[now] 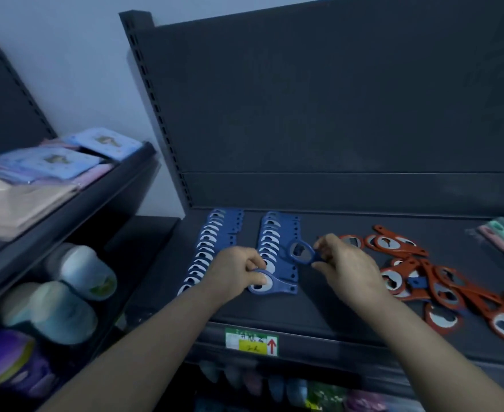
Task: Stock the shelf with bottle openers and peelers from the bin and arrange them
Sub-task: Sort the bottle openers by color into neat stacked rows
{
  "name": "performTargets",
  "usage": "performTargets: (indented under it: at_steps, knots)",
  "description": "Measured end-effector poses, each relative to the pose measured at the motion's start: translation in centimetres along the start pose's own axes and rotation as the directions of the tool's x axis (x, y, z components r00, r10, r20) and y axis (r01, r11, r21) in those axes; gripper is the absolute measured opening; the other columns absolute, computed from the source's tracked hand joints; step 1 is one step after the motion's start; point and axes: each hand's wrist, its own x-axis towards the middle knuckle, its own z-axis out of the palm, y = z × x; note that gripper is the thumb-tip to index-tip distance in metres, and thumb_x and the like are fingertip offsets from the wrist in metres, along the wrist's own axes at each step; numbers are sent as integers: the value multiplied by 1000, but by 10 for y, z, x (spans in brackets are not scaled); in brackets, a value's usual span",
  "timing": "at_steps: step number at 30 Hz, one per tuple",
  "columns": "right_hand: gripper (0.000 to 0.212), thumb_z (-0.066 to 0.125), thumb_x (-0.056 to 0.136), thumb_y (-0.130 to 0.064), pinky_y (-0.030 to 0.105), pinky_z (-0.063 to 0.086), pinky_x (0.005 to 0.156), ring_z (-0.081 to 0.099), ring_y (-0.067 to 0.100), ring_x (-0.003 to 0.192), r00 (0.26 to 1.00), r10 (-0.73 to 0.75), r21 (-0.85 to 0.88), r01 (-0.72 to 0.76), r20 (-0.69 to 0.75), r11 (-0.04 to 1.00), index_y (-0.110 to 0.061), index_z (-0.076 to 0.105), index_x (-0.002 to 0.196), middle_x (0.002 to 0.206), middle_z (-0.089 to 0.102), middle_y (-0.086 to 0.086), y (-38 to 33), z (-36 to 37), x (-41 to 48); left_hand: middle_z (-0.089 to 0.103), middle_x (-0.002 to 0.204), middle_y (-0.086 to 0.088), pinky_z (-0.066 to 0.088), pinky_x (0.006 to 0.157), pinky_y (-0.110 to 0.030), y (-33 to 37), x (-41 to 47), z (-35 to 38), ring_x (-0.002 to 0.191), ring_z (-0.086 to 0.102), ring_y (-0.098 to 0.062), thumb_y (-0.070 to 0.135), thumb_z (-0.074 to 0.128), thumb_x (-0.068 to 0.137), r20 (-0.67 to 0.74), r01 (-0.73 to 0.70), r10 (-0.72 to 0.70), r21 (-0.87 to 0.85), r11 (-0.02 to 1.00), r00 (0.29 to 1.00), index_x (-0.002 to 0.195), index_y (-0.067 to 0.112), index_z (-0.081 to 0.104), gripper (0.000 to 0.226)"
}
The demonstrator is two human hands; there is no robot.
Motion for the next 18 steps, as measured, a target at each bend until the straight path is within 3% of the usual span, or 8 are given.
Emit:
performTargets:
  at_steps: [3, 7, 11, 14, 18]
  knots:
    - [27, 67, 86, -30, 27, 35, 67, 60, 21, 99, 1000, 5, -7, -5, -19, 1000, -24, 54, 109, 101, 65, -6, -6, 3, -10, 61, 85, 8, 52, 70, -26, -4, 2, 2, 73, 58, -8, 28, 83, 71, -18, -37, 37, 6, 999, 999, 95, 24, 68, 29]
    - [26, 67, 86, -28, 33, 47, 74, 59, 21, 99, 999, 45, -21, -46, -27, 999, -25, 57, 109, 101, 66, -4, -13, 9, -20, 60, 88, 10, 50, 70, -23, -5, 10, 7, 73, 56, -5, 29, 82, 73, -71, -92, 95, 50, 995, 993, 109, 21, 63, 41]
    - [22, 67, 86, -27, 33, 47, 75, 59, 19, 98, 998, 56, -41, -56, -6, 998, -28, 58, 106, 100, 67, -7, -20, 14, -26, 59, 93, 7, 50, 76, -28, -6, 15, 11, 80, 57, -10, 26, 81, 74, -83, -99, 105, 73, 992, 991, 118, 19, 58, 50]
    - [22, 65, 86, -26, 32, 45, 77, 58, 18, 100, 998, 47, -50, -45, 41, 998, -29, 60, 108, 101, 67, -8, -27, 19, -28, 59, 100, 5, 49, 82, -31, -8, 13, 11, 90, 56, -13, 27, 77, 79, -117, -141, 158, 139, 980, 980, 119, 18, 58, 45]
    - [24, 62, 88, -26, 30, 44, 84, 57, 17, 104, 986, 33, -45, -26, 166, 999, -29, 60, 112, 107, 65, -7, -40, 26, -25, 60, 113, 4, 43, 91, -32, -15, 6, -2, 109, 49, -18, 34, 63, 90, -182, -171, 256, 385, 907, 949, 116, 24, 61, 28]
